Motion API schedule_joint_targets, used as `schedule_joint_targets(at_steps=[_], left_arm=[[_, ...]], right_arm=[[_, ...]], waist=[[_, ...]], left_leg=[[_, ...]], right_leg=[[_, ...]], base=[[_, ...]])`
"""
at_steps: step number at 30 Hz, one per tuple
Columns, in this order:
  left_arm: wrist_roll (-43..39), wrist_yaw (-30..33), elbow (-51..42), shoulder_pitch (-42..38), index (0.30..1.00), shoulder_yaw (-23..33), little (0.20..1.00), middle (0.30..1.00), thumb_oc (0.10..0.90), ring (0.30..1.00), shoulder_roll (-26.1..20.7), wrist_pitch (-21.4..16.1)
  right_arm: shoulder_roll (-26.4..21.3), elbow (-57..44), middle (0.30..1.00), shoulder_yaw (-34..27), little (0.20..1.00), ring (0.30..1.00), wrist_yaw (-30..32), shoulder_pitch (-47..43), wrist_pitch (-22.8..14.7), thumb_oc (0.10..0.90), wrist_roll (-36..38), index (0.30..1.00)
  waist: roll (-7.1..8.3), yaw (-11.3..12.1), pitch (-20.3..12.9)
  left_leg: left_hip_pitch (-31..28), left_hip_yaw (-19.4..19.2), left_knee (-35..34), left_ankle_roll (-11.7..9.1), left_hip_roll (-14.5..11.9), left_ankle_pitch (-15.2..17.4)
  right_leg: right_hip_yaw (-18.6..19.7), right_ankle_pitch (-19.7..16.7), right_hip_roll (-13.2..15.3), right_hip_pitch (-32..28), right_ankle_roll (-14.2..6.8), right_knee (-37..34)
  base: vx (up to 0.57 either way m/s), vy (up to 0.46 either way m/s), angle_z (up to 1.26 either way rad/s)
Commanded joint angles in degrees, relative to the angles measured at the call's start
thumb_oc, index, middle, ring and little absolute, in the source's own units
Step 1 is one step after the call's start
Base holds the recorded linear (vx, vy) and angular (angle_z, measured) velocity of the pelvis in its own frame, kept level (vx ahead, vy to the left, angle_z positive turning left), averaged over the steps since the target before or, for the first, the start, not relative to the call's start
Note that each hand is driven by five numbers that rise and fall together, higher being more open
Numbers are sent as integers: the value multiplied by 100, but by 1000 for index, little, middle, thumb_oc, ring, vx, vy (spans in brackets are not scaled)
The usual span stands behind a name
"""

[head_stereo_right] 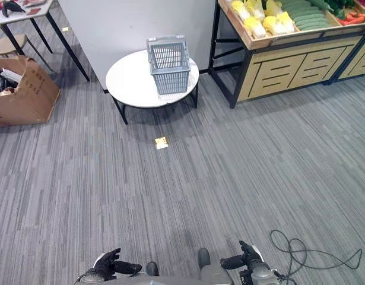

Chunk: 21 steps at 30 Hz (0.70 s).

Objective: Get the vegetables into the basket

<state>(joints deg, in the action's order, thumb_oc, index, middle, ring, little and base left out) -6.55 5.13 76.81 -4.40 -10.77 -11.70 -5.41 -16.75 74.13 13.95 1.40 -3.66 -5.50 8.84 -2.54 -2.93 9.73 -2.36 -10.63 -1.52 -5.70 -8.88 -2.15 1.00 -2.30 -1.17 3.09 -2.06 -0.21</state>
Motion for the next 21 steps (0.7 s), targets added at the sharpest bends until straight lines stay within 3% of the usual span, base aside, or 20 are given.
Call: schedule_joint_targets(at_steps=[1,2,4,7,10,12,14,17,18,19,21], left_arm=[[277,143,197,36,1000,-131,1000,1000,900,1000,-192,81],[277,143,197,36,1000,-131,1000,1000,900,1000,-191,81],[163,110,165,39,1000,-83,1000,1000,900,1000,-156,75],[49,110,148,-11,1000,-67,1000,1000,900,1000,-206,48],[222,181,80,-70,1000,-207,1000,1000,900,1000,-292,24],[449,272,83,-90,1000,-319,1000,1000,900,1000,-344,13],[608,314,87,-55,1000,-372,1000,1000,900,1000,-398,17],[659,258,154,34,1000,-299,1000,1000,900,1000,-398,42],[712,269,182,41,1000,-299,1000,1000,900,1000,-405,62],[712,269,182,42,1000,-300,1000,1000,900,1000,-407,62],[694,250,194,35,1000,-261,1000,1000,900,1000,-442,75]], right_arm=[[-154,112,1000,184,1000,1000,70,54,-9,900,-41,1000],[-154,112,1000,184,1000,1000,70,53,-9,900,-41,1000],[-226,118,1000,82,1000,1000,79,118,-20,900,8,1000],[-281,139,1000,46,1000,1000,97,108,-27,900,23,1000],[-342,141,1000,30,1000,1000,126,116,-16,900,-9,1000],[-370,148,1000,21,1000,1000,144,115,-8,900,-37,1000],[-403,120,1000,-24,1000,1000,181,101,-28,900,-59,1000],[-318,149,1000,-104,1000,1000,140,192,-22,900,-129,1000],[-272,179,1000,-137,1000,1000,160,250,3,900,-177,1000],[-270,178,1000,-137,1000,1000,161,252,3,900,-177,1000],[-137,125,1000,5,1000,1000,89,209,37,900,-275,1000]], waist=[[197,-154,67],[195,-159,64],[242,-139,196],[254,-77,293],[267,-76,274],[231,-74,260],[119,39,238],[202,106,40],[321,88,-45],[328,95,-51],[564,127,-96]], left_leg=[[41,302,600,-138,-278,-242],[53,310,613,-139,-279,-237],[432,508,1460,-156,-181,-431],[791,820,1506,-97,48,-528],[1202,794,1036,-12,89,-424],[1362,707,719,-32,-17,-598],[1630,633,87,-150,-160,-1118],[1456,369,4,-82,-91,-1067],[1426,241,129,59,57,-922],[1430,232,136,63,62,-914],[1412,-30,453,308,329,-494]], right_leg=[[305,219,89,33,-135,635],[299,219,88,37,-134,636],[283,282,92,-104,-28,649],[274,308,152,-188,-48,614],[282,361,294,-310,-150,527],[307,419,335,-391,-187,496],[401,583,363,-683,-254,478],[636,657,583,-1063,-416,518],[751,322,791,-965,-589,730],[758,323,800,-963,-593,727],[978,-456,1099,-762,-829,916]], base=[[37,-85,7],[49,-84,14],[108,-117,11],[82,-17,21],[177,104,12],[214,165,5],[424,304,-3],[512,432,-66],[184,219,-83],[343,417,-78],[266,345,-51]])
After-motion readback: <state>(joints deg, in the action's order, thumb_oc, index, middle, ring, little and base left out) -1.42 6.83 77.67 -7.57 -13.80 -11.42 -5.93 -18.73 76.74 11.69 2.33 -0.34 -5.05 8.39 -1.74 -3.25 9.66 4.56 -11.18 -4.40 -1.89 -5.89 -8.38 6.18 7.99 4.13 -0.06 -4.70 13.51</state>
